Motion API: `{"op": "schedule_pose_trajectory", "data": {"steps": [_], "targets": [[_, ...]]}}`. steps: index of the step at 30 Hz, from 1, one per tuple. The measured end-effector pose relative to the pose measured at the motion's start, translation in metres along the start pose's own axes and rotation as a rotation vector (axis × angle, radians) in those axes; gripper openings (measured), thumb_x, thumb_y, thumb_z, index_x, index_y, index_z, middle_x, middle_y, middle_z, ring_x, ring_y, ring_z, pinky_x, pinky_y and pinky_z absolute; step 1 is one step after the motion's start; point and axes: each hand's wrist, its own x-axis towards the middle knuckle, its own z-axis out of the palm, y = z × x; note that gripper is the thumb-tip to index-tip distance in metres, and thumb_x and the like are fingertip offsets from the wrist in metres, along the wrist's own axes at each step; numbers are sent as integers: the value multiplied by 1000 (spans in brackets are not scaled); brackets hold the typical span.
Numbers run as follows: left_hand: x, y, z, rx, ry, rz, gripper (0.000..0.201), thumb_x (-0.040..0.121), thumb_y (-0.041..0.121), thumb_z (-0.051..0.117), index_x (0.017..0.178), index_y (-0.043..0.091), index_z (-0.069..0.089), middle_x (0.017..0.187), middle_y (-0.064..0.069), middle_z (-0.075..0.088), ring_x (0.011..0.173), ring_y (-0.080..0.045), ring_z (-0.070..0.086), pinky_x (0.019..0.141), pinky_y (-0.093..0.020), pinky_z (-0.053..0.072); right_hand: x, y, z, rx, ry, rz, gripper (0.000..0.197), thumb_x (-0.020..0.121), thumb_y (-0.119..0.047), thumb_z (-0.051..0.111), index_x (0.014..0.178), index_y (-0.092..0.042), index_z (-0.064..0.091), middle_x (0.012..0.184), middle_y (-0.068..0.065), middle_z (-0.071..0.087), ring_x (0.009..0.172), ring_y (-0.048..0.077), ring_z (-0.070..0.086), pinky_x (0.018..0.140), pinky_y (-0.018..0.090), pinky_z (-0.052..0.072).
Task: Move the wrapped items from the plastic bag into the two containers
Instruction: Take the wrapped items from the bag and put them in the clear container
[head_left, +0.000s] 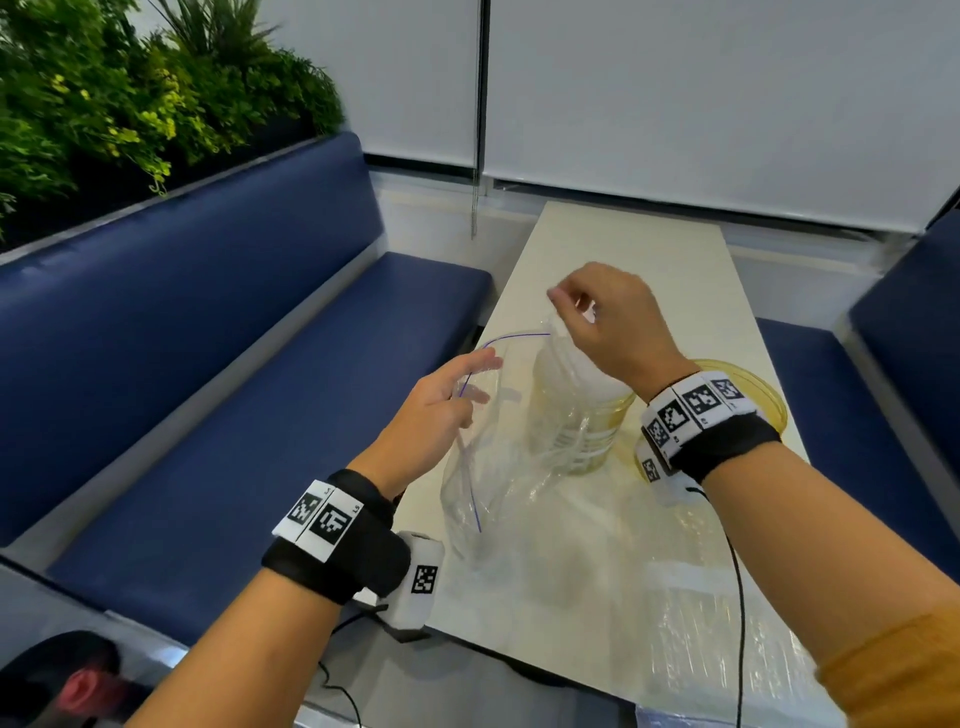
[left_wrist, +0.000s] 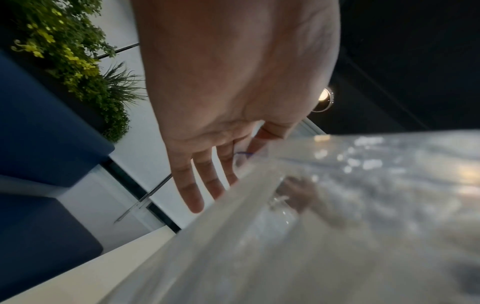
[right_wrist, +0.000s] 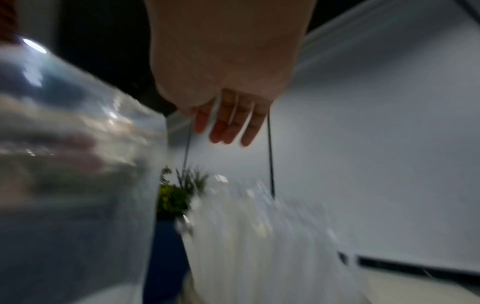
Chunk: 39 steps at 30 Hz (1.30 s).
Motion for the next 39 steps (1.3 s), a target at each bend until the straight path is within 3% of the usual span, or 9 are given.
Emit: {"op": "schedule_pose_trajectory", "data": {"steps": [5, 8, 10, 16, 21, 24, 29, 34, 39], "targets": [[-1, -6, 1, -150, 76, 2, 66, 86, -4, 36, 140, 27, 58, 137, 13, 63, 121, -8, 62, 102, -34, 50, 2, -74, -8, 17, -420, -246, 28, 83, -25, 61, 60, -11, 68, 52, 3, 61, 51, 26, 52, 61, 36, 48], [-1, -10, -1, -252, 114, -6, 66, 89, -15, 30, 139, 17, 58, 129, 12, 64, 102, 11, 66, 82, -16, 55, -16, -100, 2, -117, -769, -282, 19, 83, -11, 64, 92, -16, 80, 91, 2, 76, 86, 25, 66, 83, 32, 51], [-1, -15, -2, -296, 133, -20, 69, 85, -16, 30, 138, 17, 60, 133, 6, 65, 114, -3, 66, 84, -22, 59, -25, -107, 12, -170, -976, -226, 39, 82, -9, 73, 121, -16, 71, 120, 3, 68, 112, 24, 60, 93, 30, 46], [-1, -21, -2, -315, 138, -49, 71, 88, -16, 28, 139, 22, 61, 130, 13, 67, 128, -18, 59, 106, -40, 51, -49, -114, 47, -100, -1298, -159, 67, 64, -25, 91, 124, -21, 62, 118, 1, 61, 109, 25, 60, 92, 39, 54], [0, -20, -5, -294, 145, -60, 66, 93, -14, 31, 135, 26, 62, 120, 18, 67, 120, -16, 62, 109, -47, 50, -56, -117, 49, -122, -1306, -118, 34, 84, -26, 78, 107, -10, 59, 84, -5, 41, 73, 17, 44, 59, 26, 36], [0, -21, -9, -287, 145, -44, 64, 93, -13, 32, 138, 20, 62, 124, 15, 68, 112, -5, 64, 111, -48, 48, -52, -113, 48, -16, -1275, -83, 26, 92, -19, 67, 76, -21, 48, 76, -6, 46, 76, 22, 48, 70, 33, 42], [4, -31, -13, -297, 168, -21, 60, 92, -12, 33, 133, 17, 66, 129, 3, 71, 111, -2, 67, 109, -43, 48, -36, -105, 31, 251, -1171, 13, 9, 100, -24, 61, 103, -16, 59, 100, -1, 59, 90, 22, 54, 83, 32, 42], [1, -33, -14, -345, 139, 77, 36, 105, 33, 47, 128, 17, 70, 120, 2, 75, 111, -7, 69, 86, -17, 56, -28, -92, 21, 380, -1014, 155, 26, 102, -32, 55, 127, -24, 59, 127, -4, 61, 113, 17, 57, 101, 31, 43], [-1, -44, -15, -319, 12, 146, 63, 80, 53, 68, 135, 23, 61, 131, 8, 70, 123, -8, 64, 97, -23, 52, -20, -87, 13, 421, -795, 235, 30, 102, -24, 57, 130, -15, 62, 111, -9, 62, 89, 0, 58, 80, 18, 43]]}}
